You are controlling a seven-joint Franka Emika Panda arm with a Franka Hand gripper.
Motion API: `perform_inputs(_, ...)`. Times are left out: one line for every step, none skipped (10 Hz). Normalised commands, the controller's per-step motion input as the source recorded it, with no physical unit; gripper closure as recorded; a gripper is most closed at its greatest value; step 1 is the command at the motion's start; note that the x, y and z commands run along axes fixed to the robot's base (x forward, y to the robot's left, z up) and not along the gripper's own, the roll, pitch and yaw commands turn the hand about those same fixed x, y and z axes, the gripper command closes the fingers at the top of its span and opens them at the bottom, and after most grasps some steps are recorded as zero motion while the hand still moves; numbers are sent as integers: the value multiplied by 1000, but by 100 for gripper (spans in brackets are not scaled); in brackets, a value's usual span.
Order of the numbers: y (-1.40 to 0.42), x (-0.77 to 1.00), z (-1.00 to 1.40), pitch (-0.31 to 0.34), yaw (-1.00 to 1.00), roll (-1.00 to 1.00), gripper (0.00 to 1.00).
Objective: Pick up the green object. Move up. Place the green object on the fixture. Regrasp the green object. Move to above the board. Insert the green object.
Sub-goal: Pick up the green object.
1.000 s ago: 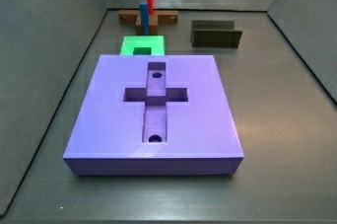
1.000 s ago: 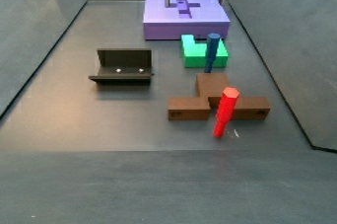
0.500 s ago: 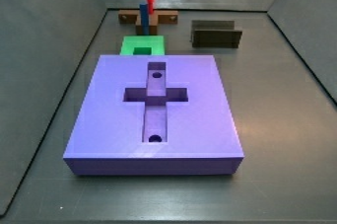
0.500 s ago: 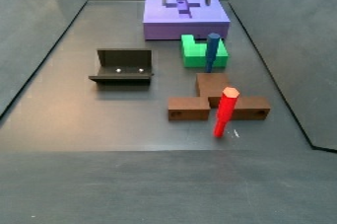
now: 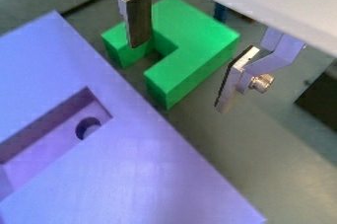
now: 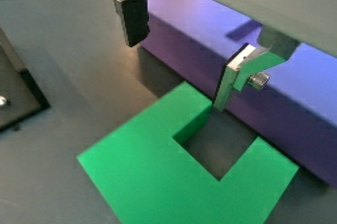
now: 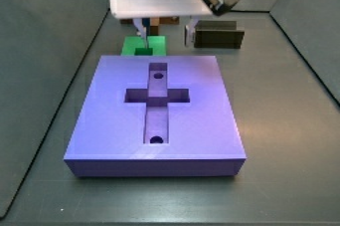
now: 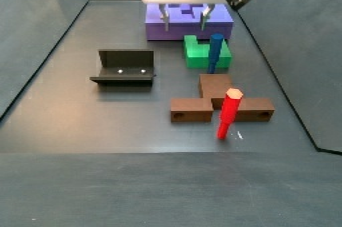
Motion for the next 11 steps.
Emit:
perform_inputs(-129,0,-266,0,-3,496,0)
perform_inputs(-183,0,-111,19,-9,500,0)
perform_inputs(-191,0,-37,36,0,500,0)
perform_inputs(-83,29,-66,69,0,309,0)
perform_inputs(63,0,-231,50,0,189,0)
perform_inputs(197,0,-171,67,0,210,0)
perform_inputs(174,0,-249,39,0,159,0)
perform_inputs(0,0,-263,0,-29,60,0)
perform_inputs(0,-57,-294,0,-80,0,0)
perform_inputs(0,-49,-277,0,-97,0,0)
perform_inputs(0,-46,-226,0,-103,0,0)
